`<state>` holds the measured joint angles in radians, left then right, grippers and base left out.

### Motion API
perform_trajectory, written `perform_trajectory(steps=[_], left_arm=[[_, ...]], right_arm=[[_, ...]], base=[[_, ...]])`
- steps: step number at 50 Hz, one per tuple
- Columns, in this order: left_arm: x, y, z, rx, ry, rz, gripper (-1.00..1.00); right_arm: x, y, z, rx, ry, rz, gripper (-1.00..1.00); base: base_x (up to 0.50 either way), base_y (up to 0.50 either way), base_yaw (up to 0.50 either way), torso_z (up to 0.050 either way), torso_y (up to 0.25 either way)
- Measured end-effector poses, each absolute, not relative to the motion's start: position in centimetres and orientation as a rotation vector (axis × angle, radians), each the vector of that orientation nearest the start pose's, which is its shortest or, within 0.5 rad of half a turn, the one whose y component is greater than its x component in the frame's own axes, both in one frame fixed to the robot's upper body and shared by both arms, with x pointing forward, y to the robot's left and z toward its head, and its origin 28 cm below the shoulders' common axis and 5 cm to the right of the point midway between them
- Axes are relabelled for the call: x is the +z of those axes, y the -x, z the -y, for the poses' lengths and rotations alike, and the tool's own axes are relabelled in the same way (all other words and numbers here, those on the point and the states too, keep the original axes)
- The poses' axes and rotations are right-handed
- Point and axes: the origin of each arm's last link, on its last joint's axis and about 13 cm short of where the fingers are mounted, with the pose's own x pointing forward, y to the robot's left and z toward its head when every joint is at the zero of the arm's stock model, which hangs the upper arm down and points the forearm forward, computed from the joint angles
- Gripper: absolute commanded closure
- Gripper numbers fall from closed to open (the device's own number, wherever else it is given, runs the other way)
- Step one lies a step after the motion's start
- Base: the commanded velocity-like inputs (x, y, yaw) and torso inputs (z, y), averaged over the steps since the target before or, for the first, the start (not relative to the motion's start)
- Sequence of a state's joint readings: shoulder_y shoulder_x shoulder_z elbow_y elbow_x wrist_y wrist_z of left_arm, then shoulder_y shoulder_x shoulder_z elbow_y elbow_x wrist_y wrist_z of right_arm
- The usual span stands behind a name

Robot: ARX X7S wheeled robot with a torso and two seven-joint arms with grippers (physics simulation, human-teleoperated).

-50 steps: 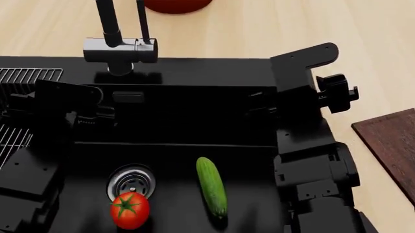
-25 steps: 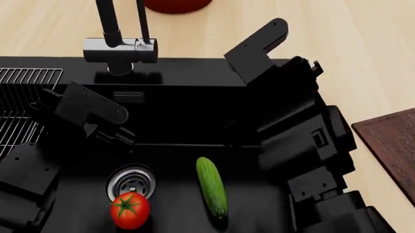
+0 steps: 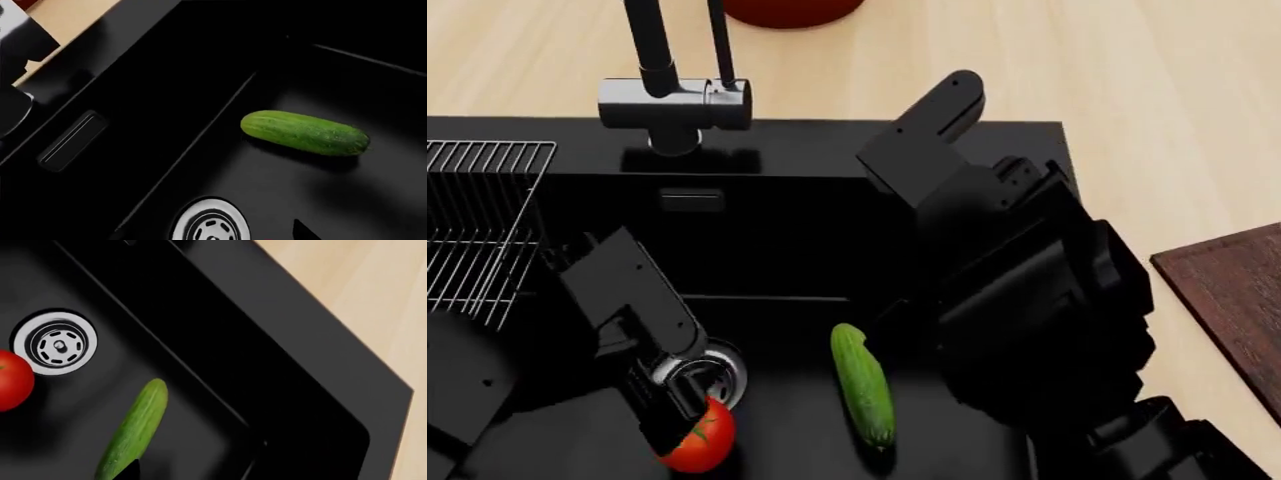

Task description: Pick the vegetables from the sink and place them on the cutting board.

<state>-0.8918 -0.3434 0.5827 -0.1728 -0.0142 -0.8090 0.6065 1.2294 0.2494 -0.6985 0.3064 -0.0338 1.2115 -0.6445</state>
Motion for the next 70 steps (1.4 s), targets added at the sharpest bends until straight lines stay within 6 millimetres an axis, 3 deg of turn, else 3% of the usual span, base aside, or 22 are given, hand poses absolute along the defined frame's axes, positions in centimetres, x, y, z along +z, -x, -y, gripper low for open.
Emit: perform_trajectory(steps=[23, 70], left_arm=[[15.8, -32.8, -23.8, -0.854, -0.689, -0.528, -1.00], [10.1, -36.0, -22.1, -0.832, -0.712, -0.589, -1.00]], right_arm=[[23.8, -36.6, 11.5, 0.483, 0.598, -0.585, -1.00], [21.5, -37.5, 11.4, 0.502, 0.585, -0.597, -1.00]], base=[[0.00, 0.00, 0.00, 0.000, 0.000], [0.00, 0.00, 0.00, 0.000, 0.000]])
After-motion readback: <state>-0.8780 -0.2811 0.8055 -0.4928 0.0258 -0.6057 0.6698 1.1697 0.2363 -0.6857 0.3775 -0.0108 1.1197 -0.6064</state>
